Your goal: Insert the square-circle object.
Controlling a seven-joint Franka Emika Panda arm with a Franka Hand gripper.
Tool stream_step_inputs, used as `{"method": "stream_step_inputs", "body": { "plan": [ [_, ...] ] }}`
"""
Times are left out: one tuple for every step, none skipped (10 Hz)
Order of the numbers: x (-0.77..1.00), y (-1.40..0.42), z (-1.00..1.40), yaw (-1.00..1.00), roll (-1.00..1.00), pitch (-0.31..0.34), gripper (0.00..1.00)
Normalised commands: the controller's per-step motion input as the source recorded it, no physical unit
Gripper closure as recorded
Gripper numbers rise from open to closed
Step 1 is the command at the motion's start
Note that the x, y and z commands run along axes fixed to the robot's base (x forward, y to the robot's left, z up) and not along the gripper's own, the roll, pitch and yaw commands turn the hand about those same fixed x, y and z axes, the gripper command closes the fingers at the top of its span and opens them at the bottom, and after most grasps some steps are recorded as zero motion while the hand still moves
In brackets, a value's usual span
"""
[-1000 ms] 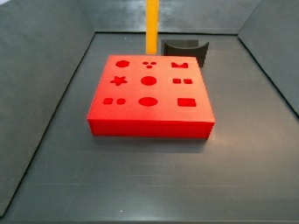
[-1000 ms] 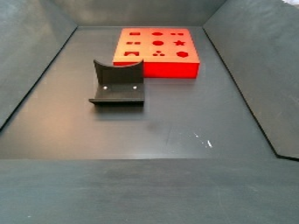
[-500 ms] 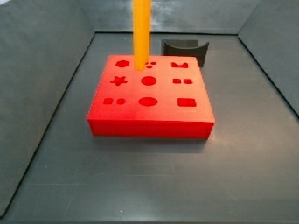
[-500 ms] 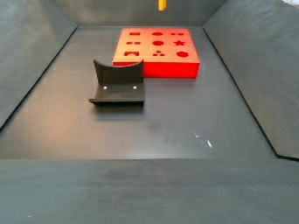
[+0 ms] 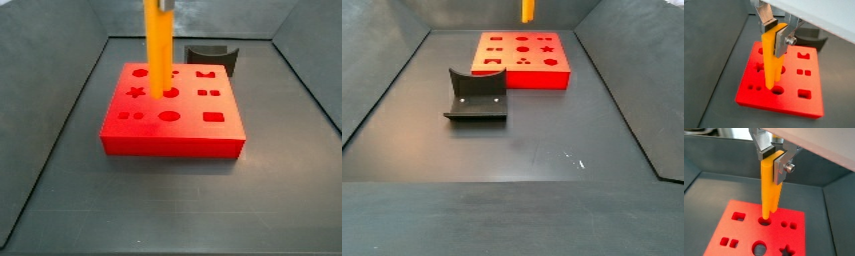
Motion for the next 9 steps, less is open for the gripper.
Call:
{"method": "stream_step_inputs", "body": {
  "plan": [
    [-0.07,0.00,-0.23,-1.00,0.00,0.000,1.00],
    [-0.03,0.00,-0.23,-1.00,0.00,0.000,1.00],
    [0.00,0.00,-0.25,-1.00,0.00,0.049,1.00],
    [0.00,0.00,-0.13,-0.99,-0.09,0.093,1.00],
    [0.00,0.00,-0.10,-1.00,-0.03,0.080,1.00],
    [0.00,0.00,-0.10,-1.00,0.00,0.094,1.00],
    [-0.02,0.00,-0.12,-1.00,0.00,0.107,1.00],
    [-0.09,0.00,-0.07,-0.97,0.00,0.131,1.00],
    [-0.11,0.00,0.00,-0.96,0.00,0.121,1.00]
  ]
}}
